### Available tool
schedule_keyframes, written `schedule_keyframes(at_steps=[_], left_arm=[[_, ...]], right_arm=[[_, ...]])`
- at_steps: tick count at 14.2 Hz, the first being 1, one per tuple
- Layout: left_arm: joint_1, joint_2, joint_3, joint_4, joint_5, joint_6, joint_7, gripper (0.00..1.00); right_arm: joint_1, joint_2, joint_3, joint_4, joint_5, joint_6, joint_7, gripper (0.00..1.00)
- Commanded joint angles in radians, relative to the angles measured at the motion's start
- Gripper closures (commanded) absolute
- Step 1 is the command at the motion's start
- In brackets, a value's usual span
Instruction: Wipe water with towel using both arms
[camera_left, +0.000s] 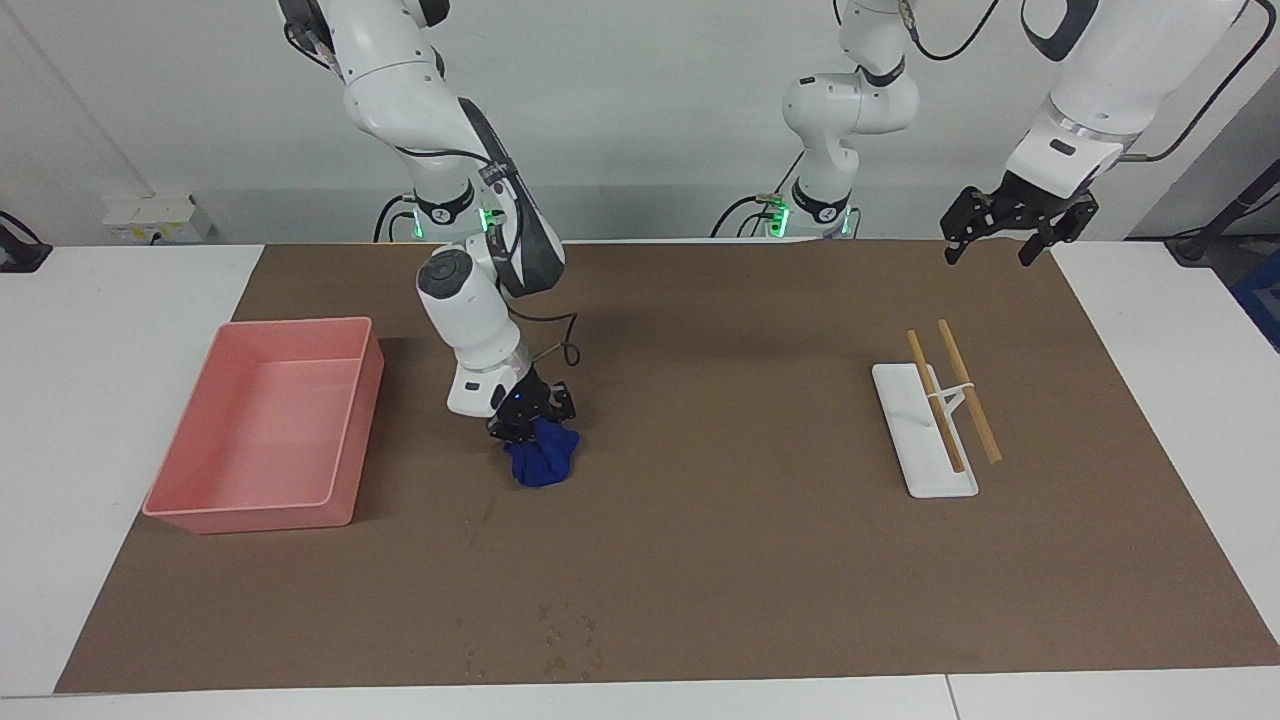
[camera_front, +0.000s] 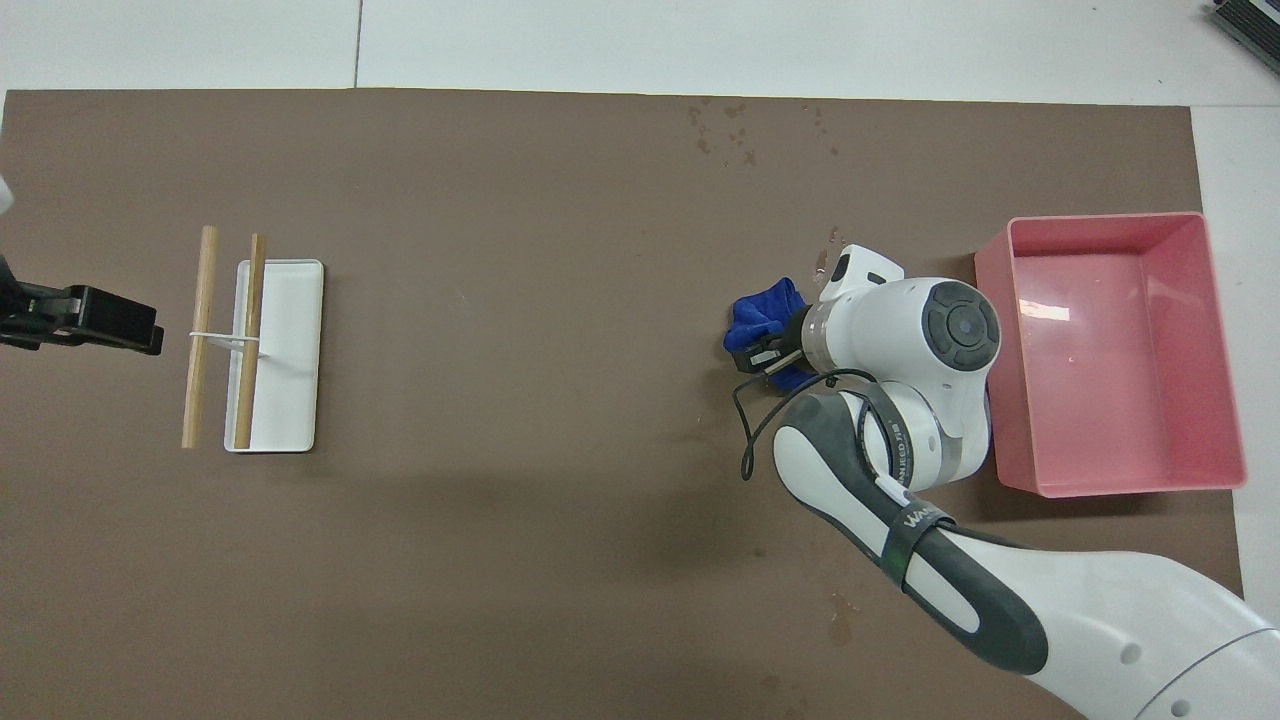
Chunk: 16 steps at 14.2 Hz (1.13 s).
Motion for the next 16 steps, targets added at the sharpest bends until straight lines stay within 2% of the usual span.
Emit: schedule_keyframes(at_steps=[1, 4, 8, 9, 13, 16], left_arm=[[-0.017, -0.029, 0.015, -0.032, 0.012, 0.004, 0.005, 0.0], [-0.017, -0.029, 0.015, -0.032, 0.012, 0.005, 0.005, 0.0], [-0.017, -0.029, 0.015, -0.032, 0.012, 0.005, 0.005, 0.0], [-0.017, -0.029, 0.015, -0.032, 0.012, 0.004, 0.005, 0.0], [-0.015, -0.029, 0.015, -0.032, 0.012, 0.005, 0.005, 0.0], [-0.015, -0.029, 0.015, -0.032, 0.012, 0.004, 0.005, 0.0]], right_arm=[[-0.028, -0.018, 0.018, -0.085, 0.047, -0.035, 0.016, 1.0], [-0.013, -0.068, 0.018, -0.156, 0.098, -0.026, 0.021, 1.0], [-0.008, -0.129, 0.02, -0.226, 0.1, -0.032, 0.056, 1.0], [0.024, -0.145, 0.018, -0.237, 0.1, -0.032, 0.088, 1.0], [0.099, -0.156, 0.018, -0.236, 0.101, -0.041, 0.18, 1.0], [0.099, -0.169, 0.018, -0.236, 0.101, -0.128, 0.171, 1.0]])
